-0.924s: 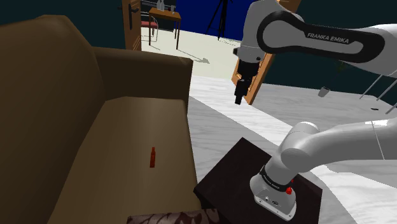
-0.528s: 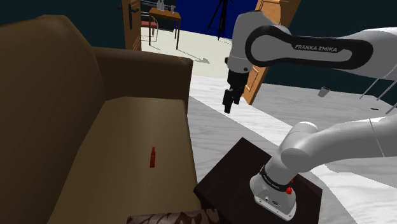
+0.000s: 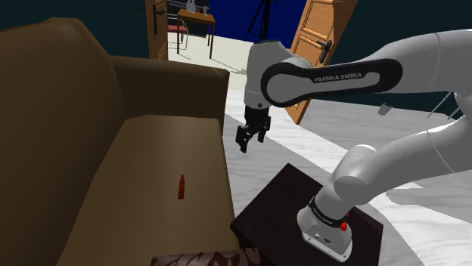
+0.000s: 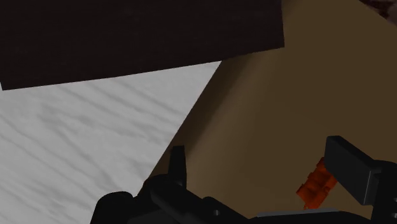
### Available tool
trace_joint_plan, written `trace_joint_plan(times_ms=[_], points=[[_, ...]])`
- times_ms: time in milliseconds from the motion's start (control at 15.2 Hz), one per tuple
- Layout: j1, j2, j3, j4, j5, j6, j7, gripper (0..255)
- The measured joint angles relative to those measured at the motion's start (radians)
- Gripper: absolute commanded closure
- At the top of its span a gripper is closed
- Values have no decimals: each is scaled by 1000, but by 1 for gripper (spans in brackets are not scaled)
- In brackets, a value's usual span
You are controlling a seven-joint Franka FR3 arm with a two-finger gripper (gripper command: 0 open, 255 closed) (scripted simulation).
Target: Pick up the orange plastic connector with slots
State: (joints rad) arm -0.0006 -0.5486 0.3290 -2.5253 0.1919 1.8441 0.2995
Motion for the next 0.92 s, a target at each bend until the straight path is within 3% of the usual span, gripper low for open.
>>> trace_joint_plan(times_ms=[528,924], points=[[-35,283,153,55,-1,237,298,0],[-55,561,223,174,-124,381,571,0]])
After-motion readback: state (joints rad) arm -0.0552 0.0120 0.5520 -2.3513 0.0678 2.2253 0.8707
